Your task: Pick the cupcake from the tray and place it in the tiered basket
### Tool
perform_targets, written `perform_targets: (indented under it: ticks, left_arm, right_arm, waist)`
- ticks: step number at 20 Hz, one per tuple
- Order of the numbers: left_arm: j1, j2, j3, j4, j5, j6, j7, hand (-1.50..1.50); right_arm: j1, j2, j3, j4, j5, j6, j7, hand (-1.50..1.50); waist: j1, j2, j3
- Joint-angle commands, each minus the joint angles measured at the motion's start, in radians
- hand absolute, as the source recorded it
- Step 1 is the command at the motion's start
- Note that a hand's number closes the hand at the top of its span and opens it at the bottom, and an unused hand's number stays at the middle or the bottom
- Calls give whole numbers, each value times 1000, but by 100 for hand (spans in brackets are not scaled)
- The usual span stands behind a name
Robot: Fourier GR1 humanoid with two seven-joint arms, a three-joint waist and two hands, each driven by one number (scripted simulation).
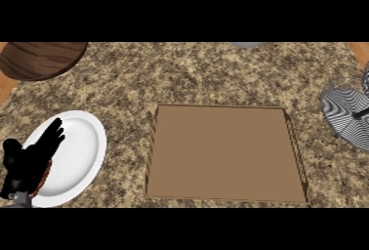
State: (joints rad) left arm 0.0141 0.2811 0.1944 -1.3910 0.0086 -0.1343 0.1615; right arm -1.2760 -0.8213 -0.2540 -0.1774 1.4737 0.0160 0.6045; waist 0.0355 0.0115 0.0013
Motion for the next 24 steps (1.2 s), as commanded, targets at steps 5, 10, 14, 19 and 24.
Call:
perform_targets:
  ticks: [5,10,14,19,24]
  left_arm:
    - [32,-5,1,-36,0,3,25,0]
    - [-16,11,29,56,7,-14,-11,0]
    - [-3,-35,-15,18,-31,24,-6,0]
    - [11,-4,20,51,-5,-10,-23,0]
    - [59,10,50,18,16,-17,-28,0]
  right_arm:
    - [50,-23,-107,28,-100,47,195,-150]
    - [93,14,-106,-72,-123,-59,145,-150]
    - [38,-34,-119,-138,-129,-165,128,-150]
    - [20,-63,-180,-213,-181,-231,245,-150]
    - [17,-95,-266,-342,-279,-203,325,-150]
  waist:
    - [-3,-2,0]
    - [-20,-6,-1]
    - [-10,-2,0]
    - [-27,-9,-2]
    - [-66,-31,-3]
